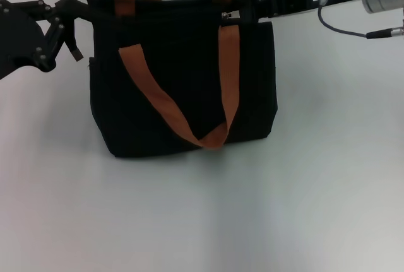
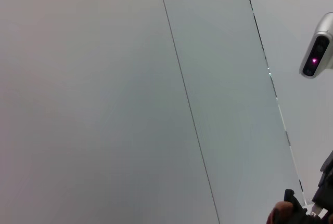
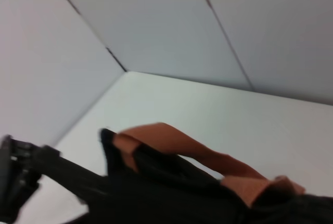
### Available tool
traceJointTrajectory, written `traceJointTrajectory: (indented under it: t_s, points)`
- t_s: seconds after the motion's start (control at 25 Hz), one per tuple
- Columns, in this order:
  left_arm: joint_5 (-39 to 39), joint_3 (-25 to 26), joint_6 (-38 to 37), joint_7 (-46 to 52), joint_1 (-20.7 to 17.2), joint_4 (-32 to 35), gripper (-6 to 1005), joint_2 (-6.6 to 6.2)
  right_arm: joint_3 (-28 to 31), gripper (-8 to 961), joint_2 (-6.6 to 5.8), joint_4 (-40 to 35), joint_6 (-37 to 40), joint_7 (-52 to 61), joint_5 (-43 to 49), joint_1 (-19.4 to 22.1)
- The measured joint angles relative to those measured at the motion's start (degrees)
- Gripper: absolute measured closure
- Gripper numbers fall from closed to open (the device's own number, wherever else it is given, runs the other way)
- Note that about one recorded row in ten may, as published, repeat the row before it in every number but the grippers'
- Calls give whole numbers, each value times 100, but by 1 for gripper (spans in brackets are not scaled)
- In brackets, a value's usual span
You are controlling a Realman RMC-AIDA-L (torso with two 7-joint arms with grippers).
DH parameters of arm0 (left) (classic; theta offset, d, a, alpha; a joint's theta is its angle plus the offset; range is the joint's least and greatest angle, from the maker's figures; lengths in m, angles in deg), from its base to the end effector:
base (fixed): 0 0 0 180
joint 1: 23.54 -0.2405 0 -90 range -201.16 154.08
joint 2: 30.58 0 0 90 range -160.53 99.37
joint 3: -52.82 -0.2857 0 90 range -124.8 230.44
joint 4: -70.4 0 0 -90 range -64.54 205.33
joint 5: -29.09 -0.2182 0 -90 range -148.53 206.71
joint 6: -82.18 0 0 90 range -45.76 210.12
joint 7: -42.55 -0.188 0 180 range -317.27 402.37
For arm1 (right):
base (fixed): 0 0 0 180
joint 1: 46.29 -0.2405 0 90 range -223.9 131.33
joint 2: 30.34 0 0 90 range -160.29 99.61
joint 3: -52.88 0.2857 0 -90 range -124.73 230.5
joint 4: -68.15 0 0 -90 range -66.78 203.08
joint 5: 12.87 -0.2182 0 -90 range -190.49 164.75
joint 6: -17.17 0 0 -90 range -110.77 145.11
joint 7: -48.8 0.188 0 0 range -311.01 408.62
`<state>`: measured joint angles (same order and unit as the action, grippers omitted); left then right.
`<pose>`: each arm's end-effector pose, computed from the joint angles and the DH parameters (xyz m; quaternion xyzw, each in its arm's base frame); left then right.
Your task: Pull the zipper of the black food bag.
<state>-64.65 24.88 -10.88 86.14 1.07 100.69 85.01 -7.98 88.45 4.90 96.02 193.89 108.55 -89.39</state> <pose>-0.2977 0.3670 0.0329 -0.8605 -0.0189 -0.3415 0.3776 0.1321 0.4487 -0.0356 -0.8902 0.4137 0.1477 0.1205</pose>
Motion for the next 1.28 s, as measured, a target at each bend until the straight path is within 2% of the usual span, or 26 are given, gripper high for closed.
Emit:
traceJointTrajectory:
  t_s: [0.2,0.32,0.56,0.88,0.92,0.96,1.12,1.28]
  points:
    - [1,-11,-1,-10,7,-1,839,23,195,906,5,107,31,-472,-491,128]
    - [0,-22,-4,-18,9,1,838,34,506,892,-9,448,63,-978,-1177,245]
    - [-2,-39,-1,-21,8,-7,836,42,863,696,-79,822,305,-1733,-1918,413]
    - [-43,-45,12,-6,6,-44,833,62,1466,519,-137,1977,1516,-4198,-3439,897]
    - [-48,-45,17,-4,3,-46,833,64,1500,497,-144,2144,1913,-4790,-3577,1054]
    - [-48,-45,17,5,-5,-47,833,66,1500,475,-144,2144,1913,-4790,-3577,1054]
    - [-49,-33,31,89,-20,-50,831,69,1431,334,-94,2299,2707,-6122,-3489,1343]
    - [-50,-40,71,223,-40,-51,830,69,1381,211,-31,2698,2986,-7429,-2878,1539]
